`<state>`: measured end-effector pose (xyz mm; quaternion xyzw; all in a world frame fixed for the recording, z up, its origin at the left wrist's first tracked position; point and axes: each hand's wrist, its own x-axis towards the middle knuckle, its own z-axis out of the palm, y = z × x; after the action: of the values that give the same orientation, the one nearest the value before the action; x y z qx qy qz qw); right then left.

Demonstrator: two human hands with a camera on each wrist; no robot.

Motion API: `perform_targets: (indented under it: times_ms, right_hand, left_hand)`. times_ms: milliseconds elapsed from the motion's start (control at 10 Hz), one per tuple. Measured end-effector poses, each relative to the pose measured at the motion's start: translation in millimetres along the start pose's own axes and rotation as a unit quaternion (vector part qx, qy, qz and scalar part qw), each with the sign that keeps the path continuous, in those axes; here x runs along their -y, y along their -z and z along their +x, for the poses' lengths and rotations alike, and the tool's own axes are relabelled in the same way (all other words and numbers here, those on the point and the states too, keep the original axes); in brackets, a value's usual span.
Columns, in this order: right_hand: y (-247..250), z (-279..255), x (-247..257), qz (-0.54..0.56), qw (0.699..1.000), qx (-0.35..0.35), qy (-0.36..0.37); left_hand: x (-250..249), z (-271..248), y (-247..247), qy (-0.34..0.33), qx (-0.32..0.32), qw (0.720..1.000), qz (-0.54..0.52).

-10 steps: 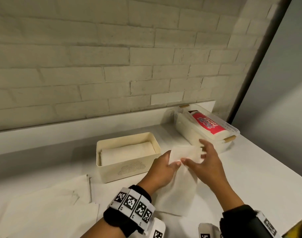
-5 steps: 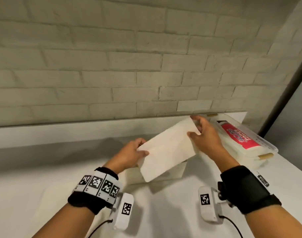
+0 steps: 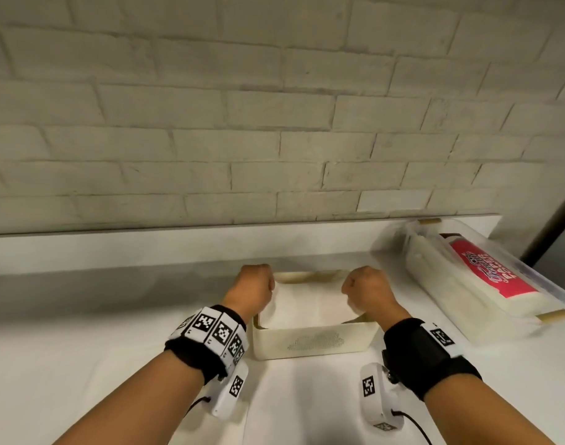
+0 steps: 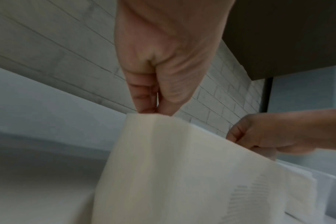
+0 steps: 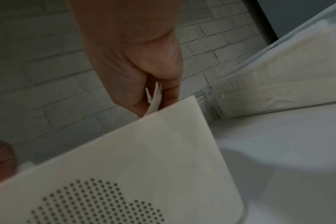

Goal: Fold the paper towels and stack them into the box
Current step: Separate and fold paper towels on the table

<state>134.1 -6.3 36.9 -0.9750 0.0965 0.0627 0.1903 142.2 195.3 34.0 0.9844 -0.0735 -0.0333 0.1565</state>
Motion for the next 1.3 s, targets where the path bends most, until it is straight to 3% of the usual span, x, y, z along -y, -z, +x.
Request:
perform_targets:
  times_ms: [100,200,400,600,800,1000,1100,1300]
  right_hand:
    - [-3.4,-2.0,4.2,-0.119,0.991,0.050,-0.018]
    - [-5.9,0.5,8.7,-0.116,0.991,0.051,-0.031]
    - [-16.7,5.6,6.4,-0.130,0.988,0.055,-0.056]
    - [-20.5,0.4,10.5,-0.280,0.959,0.022,0.025]
    - [-12.7,-5.7,12.5,-0.265,0.963,0.046,-0.003]
    - [-3.7,-50.3,45.9,-0.110,0.989,-0.057,0.080]
    - [-9.2,-94.6,66.1,0.014,0.993,-0.031,0.112]
    - [-73.0,-147.6,83.7,0.087,0.980,0.146,0.106]
  left_hand:
    - [-5.9,3.7,-11.7,-0.037,0.053,0.992,0.113]
    - [-13.7,-0.5,-10.7,-0.050,0.094,0.969,0.222]
    - [-23.3,2.3,-22.2,-0.062,0.092,0.948,0.299]
    - [-24.8,1.4,-25.9,-0.071,0.096,0.930,0.348]
    - [-3.7,-30.2,2.3,-0.054,0.050,0.981,0.179]
    - [43.7,-86.3,32.8,0.003,-0.016,0.999,0.043]
    - [65.5,-120.5,38.0,0.066,0.006,0.998,0.002]
    - [94.8,-180.8,7.9,0.166,0.078,0.982,-0.043]
